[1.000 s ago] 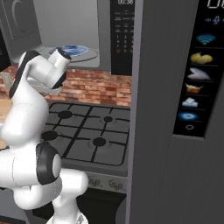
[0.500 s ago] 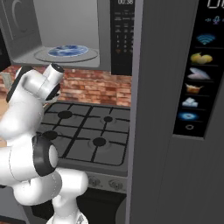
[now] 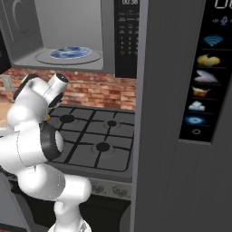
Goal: Pick the hotdog bun from the microwave and place it on plate located on the counter.
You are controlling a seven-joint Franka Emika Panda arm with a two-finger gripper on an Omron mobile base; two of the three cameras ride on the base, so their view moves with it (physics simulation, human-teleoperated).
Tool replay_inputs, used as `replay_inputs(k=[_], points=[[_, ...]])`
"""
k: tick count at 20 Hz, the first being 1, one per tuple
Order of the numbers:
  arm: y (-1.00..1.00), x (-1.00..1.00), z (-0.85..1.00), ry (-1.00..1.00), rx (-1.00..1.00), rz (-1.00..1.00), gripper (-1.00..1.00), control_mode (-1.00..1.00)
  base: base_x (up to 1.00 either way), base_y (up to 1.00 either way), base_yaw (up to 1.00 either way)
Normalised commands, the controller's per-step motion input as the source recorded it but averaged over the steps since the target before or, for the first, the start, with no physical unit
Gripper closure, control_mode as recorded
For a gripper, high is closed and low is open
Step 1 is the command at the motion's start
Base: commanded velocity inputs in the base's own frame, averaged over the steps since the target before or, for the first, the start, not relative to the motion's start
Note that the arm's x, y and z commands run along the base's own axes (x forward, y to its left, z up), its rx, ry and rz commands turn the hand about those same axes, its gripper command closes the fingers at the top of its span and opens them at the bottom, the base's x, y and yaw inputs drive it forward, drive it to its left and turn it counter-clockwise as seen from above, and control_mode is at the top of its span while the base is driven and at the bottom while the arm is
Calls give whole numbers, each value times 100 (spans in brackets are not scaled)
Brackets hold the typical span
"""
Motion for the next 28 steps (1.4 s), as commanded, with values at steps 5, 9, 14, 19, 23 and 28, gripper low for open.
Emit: replay_inputs(k=[5,9,14,19,23,28], points=[[55,0,0,4,0,11,100,-100,0,0,0],[58,0,-6,1,0,10,100,-100,0,0,0],[40,0,-56,-4,0,7,100,-100,0,0,0],[30,0,-68,-12,0,3,100,-100,0,0,0],[37,-2,-30,-13,0,1,100,-100,0,0,0],[43,-17,-3,-9,0,0,100,-100,0,0,0]])
